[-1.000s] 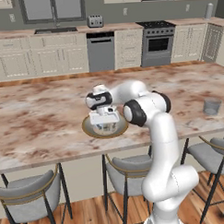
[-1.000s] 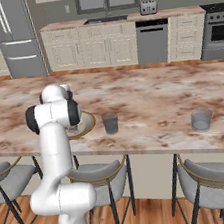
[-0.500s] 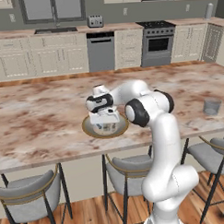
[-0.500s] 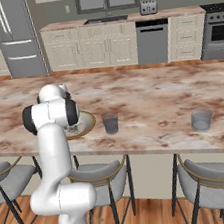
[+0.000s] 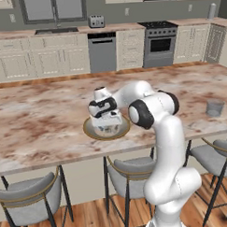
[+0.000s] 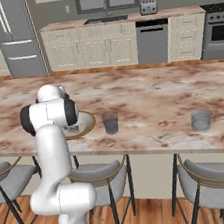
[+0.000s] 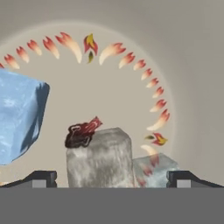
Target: There are four ice cubes in the ice bowl. Place two ice cubes in each glass of water.
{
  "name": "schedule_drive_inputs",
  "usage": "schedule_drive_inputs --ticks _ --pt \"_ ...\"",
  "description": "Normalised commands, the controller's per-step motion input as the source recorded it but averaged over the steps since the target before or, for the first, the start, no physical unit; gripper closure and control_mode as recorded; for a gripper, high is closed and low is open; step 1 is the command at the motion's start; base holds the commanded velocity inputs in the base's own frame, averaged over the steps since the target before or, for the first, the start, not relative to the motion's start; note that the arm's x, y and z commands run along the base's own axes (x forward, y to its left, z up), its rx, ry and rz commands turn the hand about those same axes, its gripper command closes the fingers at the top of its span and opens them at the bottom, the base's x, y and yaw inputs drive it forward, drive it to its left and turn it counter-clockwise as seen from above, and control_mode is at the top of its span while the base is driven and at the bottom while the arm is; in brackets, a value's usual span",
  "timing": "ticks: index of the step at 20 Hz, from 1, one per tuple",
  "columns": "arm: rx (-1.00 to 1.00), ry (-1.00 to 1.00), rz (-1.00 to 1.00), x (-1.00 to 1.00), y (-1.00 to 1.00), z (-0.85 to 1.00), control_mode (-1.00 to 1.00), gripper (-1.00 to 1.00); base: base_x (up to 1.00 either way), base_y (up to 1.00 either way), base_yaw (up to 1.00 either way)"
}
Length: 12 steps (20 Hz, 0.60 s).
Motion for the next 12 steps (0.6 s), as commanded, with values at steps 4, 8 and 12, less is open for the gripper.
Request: schedule_drive_inputs --ticks 4,8,12 --pt "0.0 -0.02 0.12 0.0 0.0 -0.03 -1.0 -1.0 0.0 0.0 0.0" --pt "0.0 -0.02 0.12 0.0 0.0 -0.01 -1.0 -1.0 0.0 0.0 0.0" --pt "0.0 -0.01 0.11 0.01 0.0 0.0 -1.0 1.0 0.0 0.0 0.0"
